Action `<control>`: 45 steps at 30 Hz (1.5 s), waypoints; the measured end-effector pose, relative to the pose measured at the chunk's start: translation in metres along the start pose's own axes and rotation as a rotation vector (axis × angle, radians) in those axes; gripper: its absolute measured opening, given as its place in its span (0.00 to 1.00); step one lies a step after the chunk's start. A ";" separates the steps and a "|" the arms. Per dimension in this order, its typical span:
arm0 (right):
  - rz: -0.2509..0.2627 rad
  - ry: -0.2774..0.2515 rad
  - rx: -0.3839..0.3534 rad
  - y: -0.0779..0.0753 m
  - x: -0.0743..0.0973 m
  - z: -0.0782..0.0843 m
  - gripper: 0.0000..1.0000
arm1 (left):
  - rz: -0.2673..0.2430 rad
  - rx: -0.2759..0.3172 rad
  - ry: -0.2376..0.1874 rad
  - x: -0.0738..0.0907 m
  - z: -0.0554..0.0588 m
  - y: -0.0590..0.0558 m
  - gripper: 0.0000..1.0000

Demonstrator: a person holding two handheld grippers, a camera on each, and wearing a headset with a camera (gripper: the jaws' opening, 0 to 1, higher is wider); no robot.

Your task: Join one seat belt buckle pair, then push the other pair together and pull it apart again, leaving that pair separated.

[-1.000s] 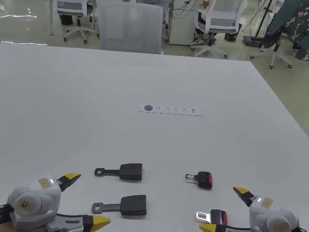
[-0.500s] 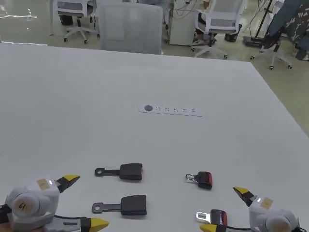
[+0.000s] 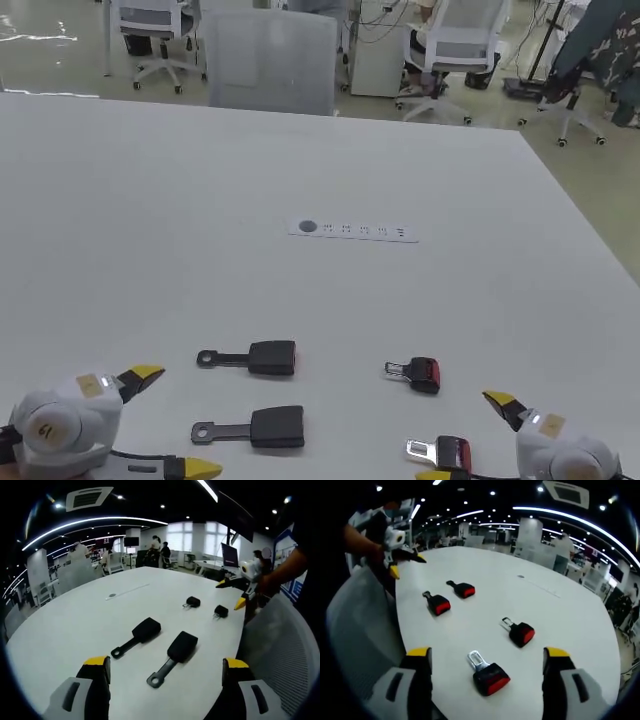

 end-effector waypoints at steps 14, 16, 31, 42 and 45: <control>-0.021 0.002 0.001 0.003 0.001 -0.001 0.92 | 0.012 -0.013 0.001 -0.006 0.000 -0.002 0.94; -0.025 0.012 0.010 0.003 0.001 0.000 0.92 | 0.021 -0.016 0.004 -0.007 0.000 -0.003 0.94; -0.063 0.037 0.045 0.000 -0.001 0.002 0.92 | 0.054 -0.043 0.017 -0.020 -0.002 -0.003 0.92; -0.103 0.062 0.048 -0.004 -0.006 0.009 0.91 | 0.075 -0.063 0.048 -0.032 0.001 -0.004 0.92; -0.113 0.072 0.044 -0.009 -0.006 0.013 0.91 | 0.087 -0.075 0.062 -0.037 0.002 -0.005 0.91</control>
Point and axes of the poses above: the centre of the closed fingertips' face, and the gripper's own axes: x roughly backward along the fingers, y roughly to its left, z roughly out of its underside, the point moved 6 cm from there along x, roughly backward along the fingers, and after that the axes turned 6 degrees about -y, right-handed, at the moved point
